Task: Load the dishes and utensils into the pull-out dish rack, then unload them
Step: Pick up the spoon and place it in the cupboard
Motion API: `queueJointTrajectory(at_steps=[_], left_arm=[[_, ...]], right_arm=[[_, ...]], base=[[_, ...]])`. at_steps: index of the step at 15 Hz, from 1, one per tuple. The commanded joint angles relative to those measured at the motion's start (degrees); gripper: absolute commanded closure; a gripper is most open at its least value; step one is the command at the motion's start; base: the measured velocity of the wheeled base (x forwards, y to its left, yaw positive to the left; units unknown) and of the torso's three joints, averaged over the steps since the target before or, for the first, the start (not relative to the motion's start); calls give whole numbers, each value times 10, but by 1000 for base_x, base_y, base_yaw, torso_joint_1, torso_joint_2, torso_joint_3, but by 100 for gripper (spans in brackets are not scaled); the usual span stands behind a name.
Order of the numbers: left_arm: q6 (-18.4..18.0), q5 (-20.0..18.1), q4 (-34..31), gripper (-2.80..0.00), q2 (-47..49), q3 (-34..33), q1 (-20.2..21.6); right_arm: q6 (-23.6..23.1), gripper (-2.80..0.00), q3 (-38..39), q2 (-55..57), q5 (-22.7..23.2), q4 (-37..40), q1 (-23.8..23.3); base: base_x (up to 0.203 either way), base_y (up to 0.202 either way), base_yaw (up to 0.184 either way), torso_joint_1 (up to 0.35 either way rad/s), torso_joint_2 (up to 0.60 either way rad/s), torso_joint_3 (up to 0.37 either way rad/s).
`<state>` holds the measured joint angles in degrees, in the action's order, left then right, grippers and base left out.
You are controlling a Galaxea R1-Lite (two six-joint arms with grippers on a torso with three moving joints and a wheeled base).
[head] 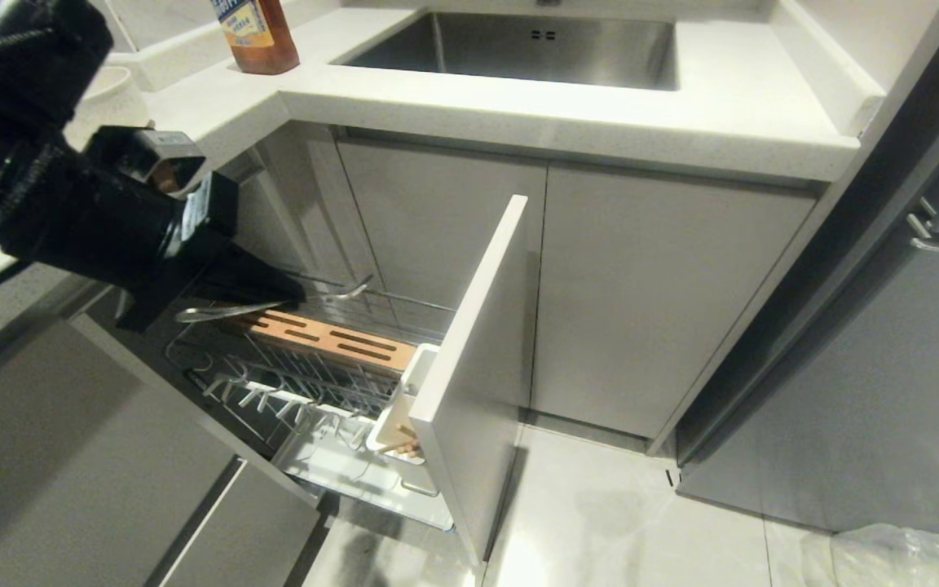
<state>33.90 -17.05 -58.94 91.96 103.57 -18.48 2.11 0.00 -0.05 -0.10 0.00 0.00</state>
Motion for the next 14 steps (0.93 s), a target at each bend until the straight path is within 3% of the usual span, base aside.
queueJointTrajectory(at_steps=[1,6,10,12,14], left_arm=[[3,0,-10,0,41,5,-11],[6,2,-82,0,125,43,-29],[6,6,-89,0,183,54,-33],[-2,11,-87,0,200,57,-32],[-41,12,-89,0,208,57,-32]], right_arm=[[0,0,0,0,0,0,0],[0,0,0,0,0,0,0],[0,0,0,0,0,0,0],[0,0,0,0,0,0,0],[0,0,0,0,0,0,0]], base=[[0,0,0,0,0,0],[0,0,0,0,0,0],[0,0,0,0,0,0],[0,0,0,0,0,0],[0,0,0,0,0,0]])
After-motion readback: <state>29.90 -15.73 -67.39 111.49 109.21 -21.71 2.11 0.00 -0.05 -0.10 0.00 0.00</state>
